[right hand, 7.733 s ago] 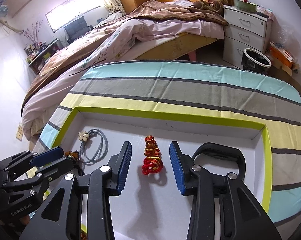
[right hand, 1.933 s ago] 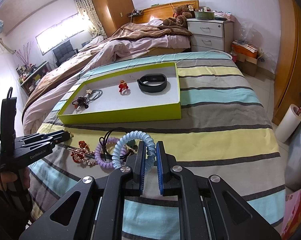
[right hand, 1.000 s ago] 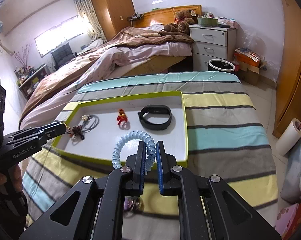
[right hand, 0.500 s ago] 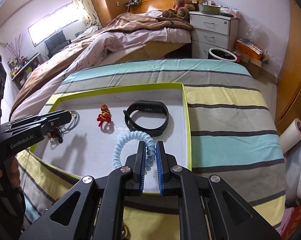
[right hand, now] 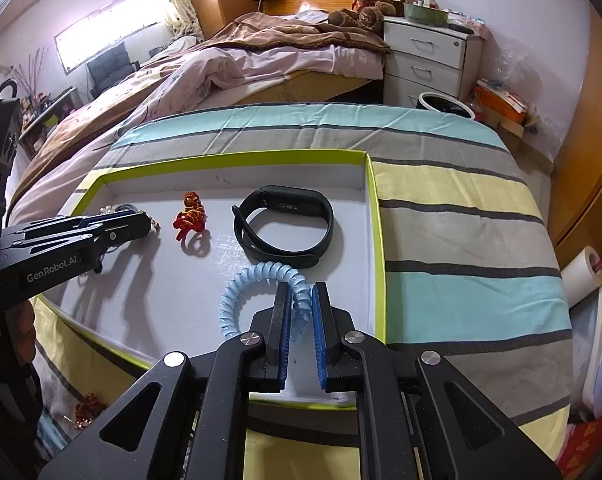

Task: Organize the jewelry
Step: 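Carry both items into the green tray and open both tools to release them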

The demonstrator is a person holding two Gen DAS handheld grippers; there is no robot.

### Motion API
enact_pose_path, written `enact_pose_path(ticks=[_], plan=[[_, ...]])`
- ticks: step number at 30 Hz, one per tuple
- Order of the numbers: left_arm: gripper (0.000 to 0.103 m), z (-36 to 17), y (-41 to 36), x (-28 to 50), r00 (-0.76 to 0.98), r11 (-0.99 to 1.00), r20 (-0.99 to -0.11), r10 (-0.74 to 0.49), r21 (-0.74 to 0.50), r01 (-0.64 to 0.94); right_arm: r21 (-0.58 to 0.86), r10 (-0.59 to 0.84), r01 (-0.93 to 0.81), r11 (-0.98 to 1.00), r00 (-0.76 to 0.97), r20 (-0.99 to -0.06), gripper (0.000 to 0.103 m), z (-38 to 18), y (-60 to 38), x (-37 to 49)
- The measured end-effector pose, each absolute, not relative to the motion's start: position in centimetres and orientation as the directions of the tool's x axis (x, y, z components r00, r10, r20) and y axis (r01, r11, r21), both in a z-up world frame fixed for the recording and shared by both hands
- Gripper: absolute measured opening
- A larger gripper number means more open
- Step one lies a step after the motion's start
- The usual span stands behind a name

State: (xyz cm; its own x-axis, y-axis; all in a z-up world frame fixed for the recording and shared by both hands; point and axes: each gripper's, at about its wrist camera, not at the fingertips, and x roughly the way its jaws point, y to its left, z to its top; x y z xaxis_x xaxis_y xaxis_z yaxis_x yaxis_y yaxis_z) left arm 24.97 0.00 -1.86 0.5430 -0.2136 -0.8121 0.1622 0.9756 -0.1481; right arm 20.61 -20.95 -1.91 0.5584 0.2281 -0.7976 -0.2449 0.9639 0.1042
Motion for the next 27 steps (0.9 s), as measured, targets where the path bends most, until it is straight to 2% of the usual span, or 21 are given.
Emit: enact_pose_path(ticks=[11, 14, 18, 21, 23, 26, 27], plan=[[0.018, -2.1, -0.3, 25.2, 0.537, 0.973, -0.813, -0.225, -0.161, 0.164, 0.058, 0.199, -0.259, 0.964, 0.561, -0.804, 0.011, -2.0, -20.3, 20.8], [0.023, -2.0, -0.3, 25.1, 0.537, 0.974, -0.814, -0.221, -0.158, 0.161, 0.054, 0.196, -0.258, 0.965, 0.562, -0.803, 0.012, -2.0, -20.3, 20.8], [0.035, -1.9, -0.4, 25.0, 0.535, 0.973, -0.814, -0.226, -0.158, 0.170, 0.057, 0.200, -0.261, 0.964, 0.562, -0.803, 0.014, -1.9, -20.3, 20.8], [0.037, -1.6, -0.4, 24.6, 0.543, 0.973, -0.809, -0.224, -0.154, 0.172, 0.055, 0.200, -0.262, 0.964, 0.568, -0.798, 0.016, -1.8, -20.4, 20.7], [0.038, -1.3, -0.4, 24.4, 0.547, 0.974, -0.807, -0.221, -0.151, 0.171, 0.060, 0.207, -0.264, 0.963, 0.573, -0.793, 0.023, -1.7, -20.5, 20.5], [0.046, -0.8, -0.4, 23.7, 0.555, 0.976, -0.804, -0.212, -0.142, 0.168, 0.079, 0.225, -0.264, 0.961, 0.583, -0.781, 0.036, -1.2, -20.6, 20.2], [0.048, -0.5, -0.4, 23.2, 0.562, 0.977, -0.801, -0.207, -0.135, 0.167, 0.086, 0.230, -0.263, 0.961, 0.587, -0.776, 0.037, -1.0, -20.7, 19.9]])
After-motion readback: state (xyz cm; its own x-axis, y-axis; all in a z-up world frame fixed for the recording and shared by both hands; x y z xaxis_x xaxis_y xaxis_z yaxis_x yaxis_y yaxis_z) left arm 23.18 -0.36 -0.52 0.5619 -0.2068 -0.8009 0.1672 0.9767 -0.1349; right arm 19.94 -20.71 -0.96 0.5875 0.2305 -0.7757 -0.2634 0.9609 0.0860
